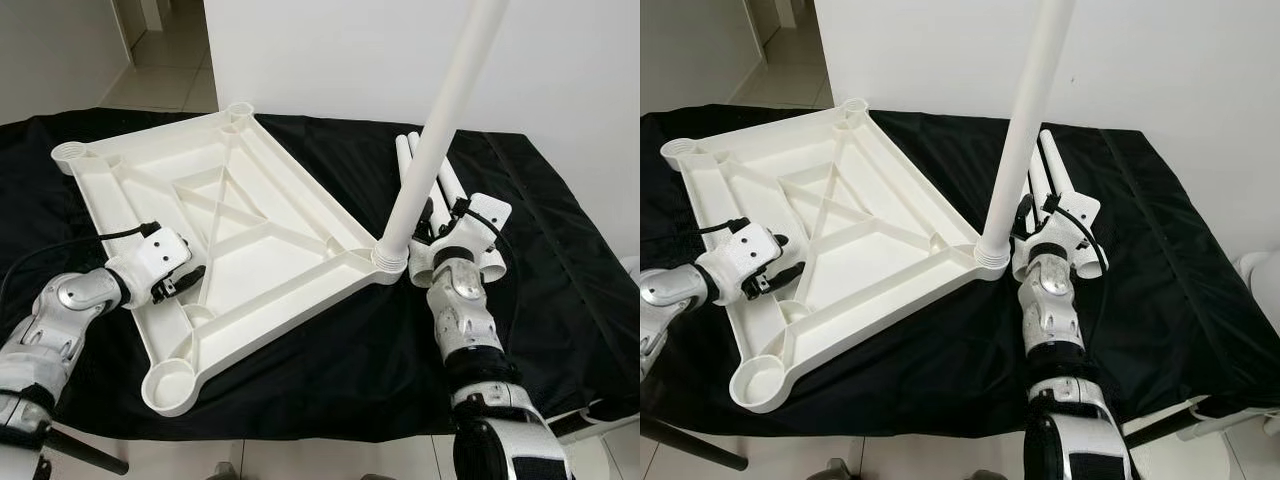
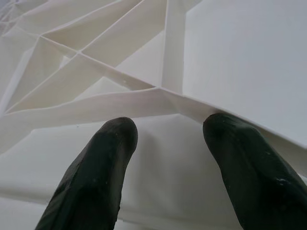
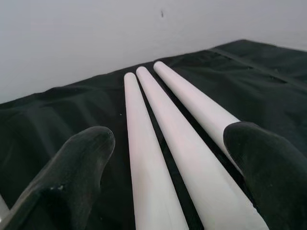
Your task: Building children table
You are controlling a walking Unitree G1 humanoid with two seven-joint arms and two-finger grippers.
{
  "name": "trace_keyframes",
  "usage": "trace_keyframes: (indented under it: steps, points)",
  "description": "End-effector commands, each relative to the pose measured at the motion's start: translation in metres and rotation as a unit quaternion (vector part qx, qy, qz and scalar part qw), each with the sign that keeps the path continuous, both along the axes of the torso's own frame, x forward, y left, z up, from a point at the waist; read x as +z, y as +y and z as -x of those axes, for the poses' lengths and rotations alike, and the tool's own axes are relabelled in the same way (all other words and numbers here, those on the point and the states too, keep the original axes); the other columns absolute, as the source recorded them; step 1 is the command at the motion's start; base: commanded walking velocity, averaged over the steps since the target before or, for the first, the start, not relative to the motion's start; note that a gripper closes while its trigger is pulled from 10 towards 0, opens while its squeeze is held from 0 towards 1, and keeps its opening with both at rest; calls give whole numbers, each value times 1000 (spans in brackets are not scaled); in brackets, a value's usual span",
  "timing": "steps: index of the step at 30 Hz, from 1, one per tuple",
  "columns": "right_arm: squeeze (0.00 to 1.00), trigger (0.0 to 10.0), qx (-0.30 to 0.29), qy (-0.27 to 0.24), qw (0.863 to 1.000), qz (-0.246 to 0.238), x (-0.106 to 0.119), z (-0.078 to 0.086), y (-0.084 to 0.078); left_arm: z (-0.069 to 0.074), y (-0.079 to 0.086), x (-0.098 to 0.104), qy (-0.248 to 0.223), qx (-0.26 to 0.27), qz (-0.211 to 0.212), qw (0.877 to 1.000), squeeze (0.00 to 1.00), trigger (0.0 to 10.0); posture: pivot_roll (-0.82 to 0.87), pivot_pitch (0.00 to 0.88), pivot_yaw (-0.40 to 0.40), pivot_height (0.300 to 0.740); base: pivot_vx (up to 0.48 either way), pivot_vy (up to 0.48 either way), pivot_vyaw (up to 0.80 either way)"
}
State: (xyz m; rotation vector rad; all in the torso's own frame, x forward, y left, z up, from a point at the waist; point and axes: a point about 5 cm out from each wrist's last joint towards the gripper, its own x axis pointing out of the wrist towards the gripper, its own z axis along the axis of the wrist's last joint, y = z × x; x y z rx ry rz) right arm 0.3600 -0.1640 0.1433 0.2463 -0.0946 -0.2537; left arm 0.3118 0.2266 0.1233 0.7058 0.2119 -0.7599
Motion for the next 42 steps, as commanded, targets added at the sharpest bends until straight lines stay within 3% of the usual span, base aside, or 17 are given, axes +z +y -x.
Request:
trace_keyframes:
  steps: [1,7,12,18,24,26,32,35,39,40,41,42]
  points:
    - [0,10000,56,-2,998,-6,5,-8,29,32,-37,-34,161,-181,-1,970,0,10000,53,14,-44,740,0,0,0]
    - [0,10000,70,3,997,-14,8,-17,34,39,-50,-31,168,-207,19,964,0,10000,55,19,-40,740,0,0,0]
    - [0,10000,80,16,996,-23,6,-23,37,48,-78,-19,158,-248,69,953,0,10000,57,25,-40,740,0,0,0]
    - [0,10000,57,-10,998,-3,2,-17,28,45,-98,-13,120,-242,107,957,0,10000,52,27,-43,740,0,0,0]
    - [0,10000,40,-72,995,49,-6,9,18,23,-83,-7,67,-170,105,978,0,10000,53,31,-45,740,0,0,0]
    - [0,10000,40,-72,995,49,-6,9,18,23,-83,-7,67,-170,105,978,0,10000,53,31,-45,740,0,0,0]
    - [0,10000,17,-91,993,72,-23,48,1,3,-45,3,49,-105,71,991,0,10000,49,39,-37,740,0,0,0]
    - [0,10000,9,-88,993,74,-29,61,-4,-4,-34,9,44,-96,58,993,0,10000,47,41,-34,740,0,0,0]
    - [0,10000,7,-86,993,76,-31,67,-5,-8,-30,12,43,-91,53,994,0,10000,44,41,-31,740,0,0,0]
    - [0,10000,8,-85,993,77,-31,71,-5,-12,-26,16,40,-88,46,994,392,10000,41,41,-26,740,0,0,0]
    - [0,10000,8,-85,993,78,-32,74,-5,-16,-22,18,37,-82,38,995,1000,10000,40,40,-24,740,0,0,0]
    - [0,10000,8,-85,993,78,-32,74,-5,-16,-22,18,37,-82,38,995,1000,10000,40,40,-24,740,0,0,0]
